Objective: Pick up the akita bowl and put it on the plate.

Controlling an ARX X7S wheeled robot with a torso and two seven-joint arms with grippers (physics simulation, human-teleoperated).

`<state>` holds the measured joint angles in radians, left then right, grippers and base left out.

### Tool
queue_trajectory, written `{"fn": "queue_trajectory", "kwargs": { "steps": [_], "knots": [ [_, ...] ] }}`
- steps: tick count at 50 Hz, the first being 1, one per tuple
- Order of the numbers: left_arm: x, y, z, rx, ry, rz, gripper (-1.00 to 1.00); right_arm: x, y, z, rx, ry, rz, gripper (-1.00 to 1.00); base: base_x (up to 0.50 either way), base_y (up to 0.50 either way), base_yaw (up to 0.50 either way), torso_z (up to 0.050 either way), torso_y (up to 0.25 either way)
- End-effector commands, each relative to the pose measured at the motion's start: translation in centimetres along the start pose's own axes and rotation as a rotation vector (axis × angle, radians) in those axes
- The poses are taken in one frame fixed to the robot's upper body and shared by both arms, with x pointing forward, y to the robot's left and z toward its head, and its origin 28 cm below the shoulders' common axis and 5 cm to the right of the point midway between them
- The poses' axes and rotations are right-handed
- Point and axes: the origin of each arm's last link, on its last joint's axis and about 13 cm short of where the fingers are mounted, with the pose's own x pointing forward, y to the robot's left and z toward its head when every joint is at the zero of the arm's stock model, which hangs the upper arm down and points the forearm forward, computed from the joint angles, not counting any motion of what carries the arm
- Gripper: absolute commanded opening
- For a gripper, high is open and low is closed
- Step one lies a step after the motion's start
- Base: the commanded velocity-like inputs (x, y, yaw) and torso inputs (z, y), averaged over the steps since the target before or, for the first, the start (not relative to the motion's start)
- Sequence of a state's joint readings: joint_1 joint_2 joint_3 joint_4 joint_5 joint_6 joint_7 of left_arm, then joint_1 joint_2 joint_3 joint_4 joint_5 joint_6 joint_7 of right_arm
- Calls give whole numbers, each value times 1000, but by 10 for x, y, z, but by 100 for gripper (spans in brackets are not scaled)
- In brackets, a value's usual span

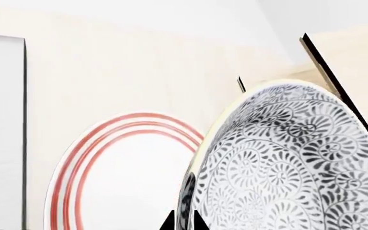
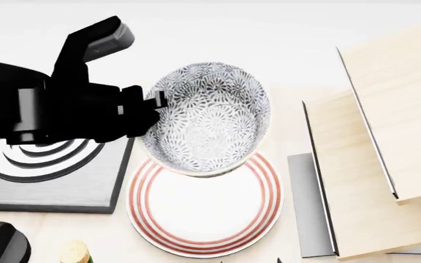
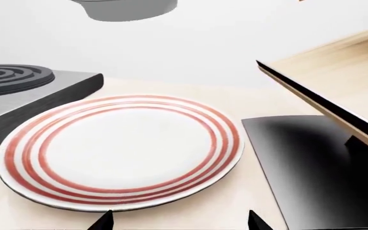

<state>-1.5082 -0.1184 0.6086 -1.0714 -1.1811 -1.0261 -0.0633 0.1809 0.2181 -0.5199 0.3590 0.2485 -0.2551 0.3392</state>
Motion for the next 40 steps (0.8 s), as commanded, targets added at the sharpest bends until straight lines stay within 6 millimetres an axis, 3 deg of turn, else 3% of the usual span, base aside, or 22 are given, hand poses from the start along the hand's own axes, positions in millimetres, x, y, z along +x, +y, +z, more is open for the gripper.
{"fn": "queue_trajectory", "kwargs": {
  "steps": [1,21,40],
  "knots": [
    [3,-8,-3,67,11,-36,-100,0,1,-1,0,2,4,100,0,0,0,0,0],
    [9,-11,-6,92,4,-17,-100,0,0,0,2,1,5,100,0,0,0,0,0],
    [30,8,-18,92,25,75,-100,-1,2,-3,4,7,14,100,0,0,0,0,-4]
  ]
}}
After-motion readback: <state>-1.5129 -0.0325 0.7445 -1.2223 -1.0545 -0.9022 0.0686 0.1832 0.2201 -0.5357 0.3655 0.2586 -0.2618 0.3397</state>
